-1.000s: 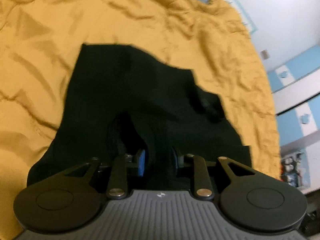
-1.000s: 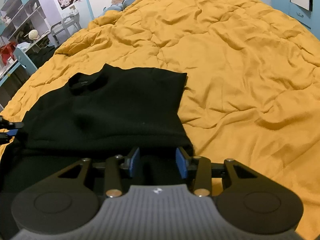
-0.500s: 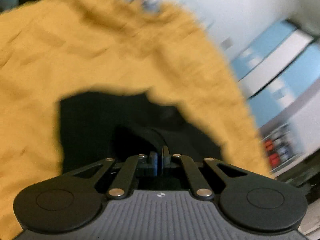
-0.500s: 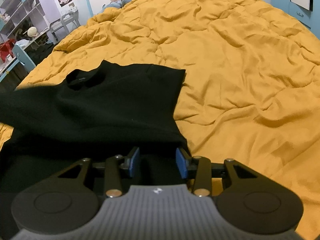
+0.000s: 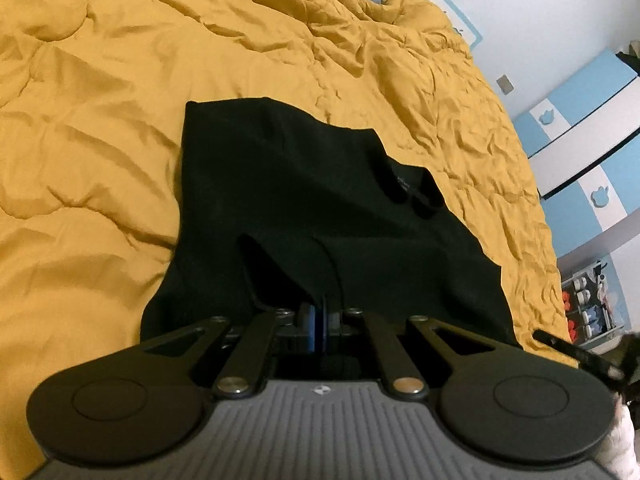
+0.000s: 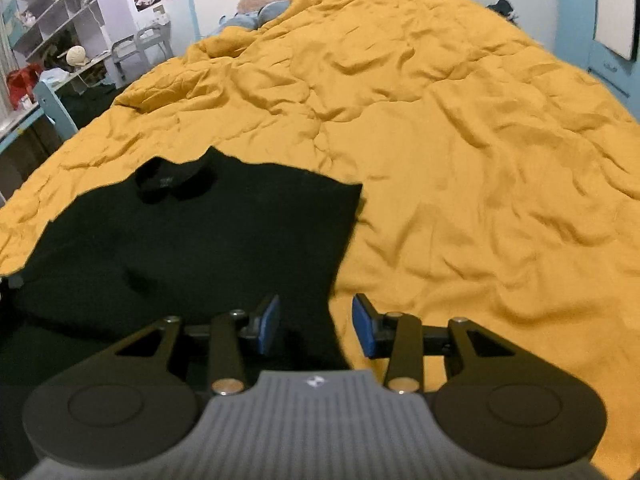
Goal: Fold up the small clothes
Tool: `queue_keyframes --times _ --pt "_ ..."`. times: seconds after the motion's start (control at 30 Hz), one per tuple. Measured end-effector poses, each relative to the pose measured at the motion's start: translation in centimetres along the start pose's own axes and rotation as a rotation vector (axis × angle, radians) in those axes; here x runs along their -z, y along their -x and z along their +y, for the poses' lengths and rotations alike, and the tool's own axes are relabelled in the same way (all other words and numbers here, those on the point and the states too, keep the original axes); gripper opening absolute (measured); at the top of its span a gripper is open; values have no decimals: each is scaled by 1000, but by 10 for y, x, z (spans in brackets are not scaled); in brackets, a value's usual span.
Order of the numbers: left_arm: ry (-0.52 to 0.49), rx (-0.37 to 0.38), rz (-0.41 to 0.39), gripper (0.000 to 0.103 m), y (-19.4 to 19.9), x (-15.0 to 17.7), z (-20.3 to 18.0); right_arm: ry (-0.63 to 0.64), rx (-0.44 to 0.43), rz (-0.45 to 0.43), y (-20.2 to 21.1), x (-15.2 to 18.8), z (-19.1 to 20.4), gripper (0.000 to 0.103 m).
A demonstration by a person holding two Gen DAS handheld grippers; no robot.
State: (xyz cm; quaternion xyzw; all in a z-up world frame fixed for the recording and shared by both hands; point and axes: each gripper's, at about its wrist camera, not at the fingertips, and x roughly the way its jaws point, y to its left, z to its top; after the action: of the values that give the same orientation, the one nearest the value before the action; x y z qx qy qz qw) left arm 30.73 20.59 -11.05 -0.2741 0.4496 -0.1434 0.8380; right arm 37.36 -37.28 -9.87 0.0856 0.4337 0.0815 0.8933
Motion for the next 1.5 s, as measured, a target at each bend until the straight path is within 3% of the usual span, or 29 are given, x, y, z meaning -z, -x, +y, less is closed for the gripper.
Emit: queue_keyframes --times 0.17,0.33,0.37,0.4,0.5,0.57,0.63,0.77,0.83,0.97,1.03,1.1,1.13,1.2,1.27,1.33,1.37,1.4,1.5 --pt "4 2 -13 3 -1 -4 -3 -181 -21 25 -50 -36 -31 38" --pt "11 -5 -16 3 -5 -7 -3 -353 -85 77 -96 -46 -57 36" --pt "12 -6 -19 3 -6 -7 -4 -361 -102 90 -102 -45 -57 22" --pt "11 -6 -26 3 -6 -9 -7 -358 -128 104 -107 -45 -55 0" --pt "-72 47 -95 3 12 -21 -28 -285 -105 64 -102 -53 -49 0" --pt "-122 153 -168 3 34 -33 -36 -296 -107 40 -97 -58 -54 0" --pt "-118 111 -157 3 39 -42 -27 -292 -87 49 -100 -59 -59 0" --pt "-88 -57 19 3 4 -28 5 -282 -86 71 -108 -51 -59 0" --pt "-88 -74 54 3 -11 -15 7 -282 -98 78 -108 -49 -58 0" --pt "-35 -44 10 3 -13 -13 7 -187 -100 58 -79 -50 -44 8" --pt "-22 -35 3 4 -10 -17 8 -131 -117 73 -59 -46 -37 16" --pt "-22 -34 2 6 -8 -18 4 -72 -118 104 -40 -36 -29 17" --pt "-18 -29 0 6 -5 -17 5 -52 -121 118 -33 -30 -26 24" --pt "-4 -16 -10 6 -6 -16 6 -33 -127 150 -26 -16 -22 47" --pt "5 -15 -12 7 -4 -14 10 -15 -126 182 -27 -3 -17 48" --pt "17 -19 -20 7 -4 -13 9 7 -106 202 -32 9 -12 42" --pt "20 -20 -28 6 -2 -14 8 8 -103 204 -34 12 -11 12" --pt "15 -13 -44 3 3 -15 6 -3 -120 198 -34 14 -12 4" --pt "-25 16 -80 3 19 -22 -3 -26 -144 137 -18 7 -20 3"
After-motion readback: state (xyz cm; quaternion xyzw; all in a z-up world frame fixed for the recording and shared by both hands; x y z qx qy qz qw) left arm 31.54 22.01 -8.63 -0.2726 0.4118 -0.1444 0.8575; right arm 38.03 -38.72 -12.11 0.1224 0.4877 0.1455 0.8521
